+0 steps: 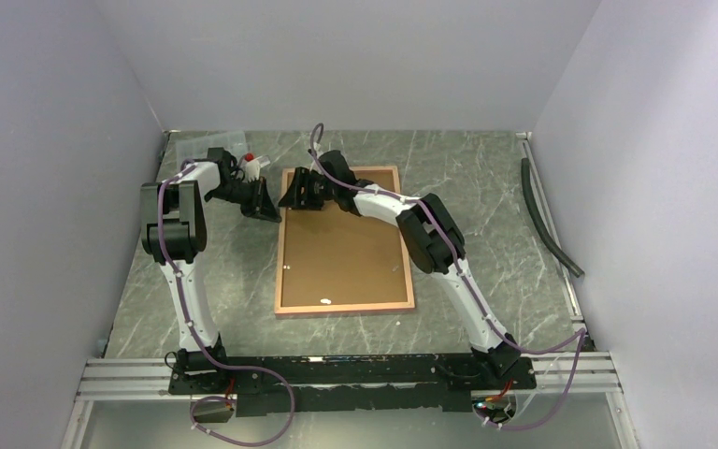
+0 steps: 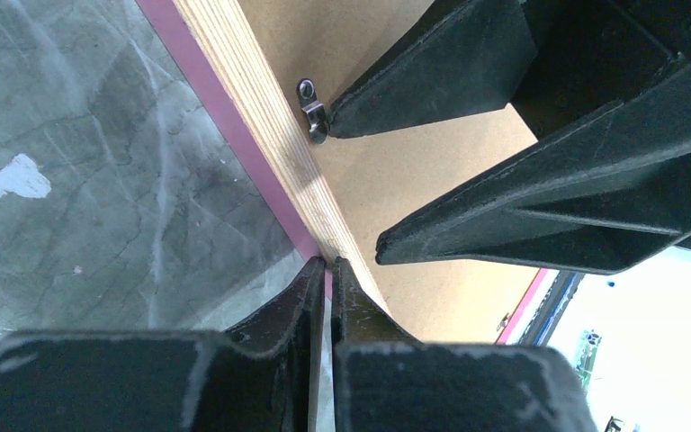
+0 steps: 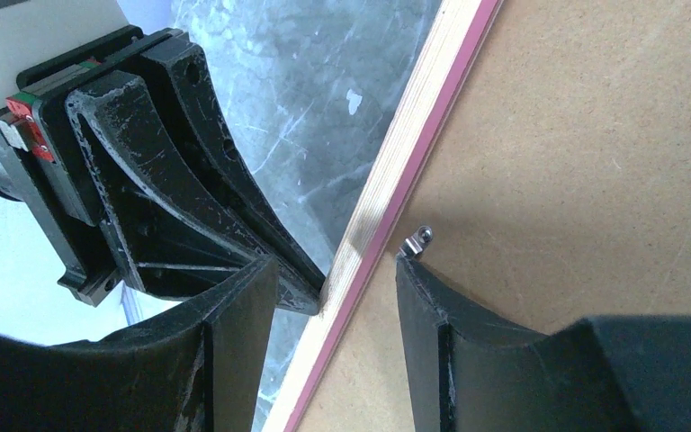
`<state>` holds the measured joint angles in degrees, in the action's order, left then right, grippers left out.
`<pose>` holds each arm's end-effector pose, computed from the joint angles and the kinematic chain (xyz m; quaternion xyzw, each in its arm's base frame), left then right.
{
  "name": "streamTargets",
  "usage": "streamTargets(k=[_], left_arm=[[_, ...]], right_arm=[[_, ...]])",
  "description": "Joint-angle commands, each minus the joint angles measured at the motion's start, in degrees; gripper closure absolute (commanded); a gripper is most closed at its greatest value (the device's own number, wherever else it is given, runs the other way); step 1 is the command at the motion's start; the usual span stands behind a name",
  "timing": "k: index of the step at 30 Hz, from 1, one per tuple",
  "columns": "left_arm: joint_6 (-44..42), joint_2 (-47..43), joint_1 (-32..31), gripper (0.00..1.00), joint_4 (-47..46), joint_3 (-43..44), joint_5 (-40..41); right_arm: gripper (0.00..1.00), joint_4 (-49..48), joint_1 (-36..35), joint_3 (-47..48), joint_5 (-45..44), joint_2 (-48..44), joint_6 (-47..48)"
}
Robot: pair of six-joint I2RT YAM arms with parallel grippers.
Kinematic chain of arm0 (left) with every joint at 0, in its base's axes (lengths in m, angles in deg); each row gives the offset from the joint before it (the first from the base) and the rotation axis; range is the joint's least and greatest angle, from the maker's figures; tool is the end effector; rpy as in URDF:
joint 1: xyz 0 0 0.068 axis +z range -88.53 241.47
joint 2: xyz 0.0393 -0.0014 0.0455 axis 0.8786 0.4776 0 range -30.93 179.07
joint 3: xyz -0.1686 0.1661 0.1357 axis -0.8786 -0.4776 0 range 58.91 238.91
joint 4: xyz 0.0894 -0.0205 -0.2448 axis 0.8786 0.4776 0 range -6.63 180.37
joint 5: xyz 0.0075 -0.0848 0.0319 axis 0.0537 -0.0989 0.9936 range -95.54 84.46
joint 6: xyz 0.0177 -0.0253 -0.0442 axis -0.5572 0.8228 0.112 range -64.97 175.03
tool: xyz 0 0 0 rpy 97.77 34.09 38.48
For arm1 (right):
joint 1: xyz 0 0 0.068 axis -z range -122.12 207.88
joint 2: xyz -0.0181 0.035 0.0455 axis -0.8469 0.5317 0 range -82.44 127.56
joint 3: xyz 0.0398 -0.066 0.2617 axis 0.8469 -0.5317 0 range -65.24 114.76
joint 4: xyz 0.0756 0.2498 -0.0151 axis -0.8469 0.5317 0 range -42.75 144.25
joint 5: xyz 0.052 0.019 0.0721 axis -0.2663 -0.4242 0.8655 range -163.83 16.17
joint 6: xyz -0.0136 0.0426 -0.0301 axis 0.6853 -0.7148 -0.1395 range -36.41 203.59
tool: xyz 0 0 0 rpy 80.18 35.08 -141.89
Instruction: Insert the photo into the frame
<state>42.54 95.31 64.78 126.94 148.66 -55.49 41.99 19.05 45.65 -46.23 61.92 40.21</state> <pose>0.4263 -0.0028 0.1335 0.1088 0.8973 -0.4058 0.1357 0.4298 0.3671 0.1324 -0.0893 0.8375 0.4821 0.2412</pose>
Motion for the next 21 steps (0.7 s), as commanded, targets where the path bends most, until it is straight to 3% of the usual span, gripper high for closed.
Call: streamTargets(k=[1, 21], left_arm=[[-0.73, 3.01, -1.03, 0.91, -0.32, -0.37, 3.81], [-0.99, 2.74, -1.03, 0.91, 0.26, -0.19, 3.9]], right_arm=[[0.45, 0.78, -0.04, 1.79, -2.06, 2.32, -0.51], [0.46, 0.67, -1.89, 1.26, -9.35, 1.6, -2.01]])
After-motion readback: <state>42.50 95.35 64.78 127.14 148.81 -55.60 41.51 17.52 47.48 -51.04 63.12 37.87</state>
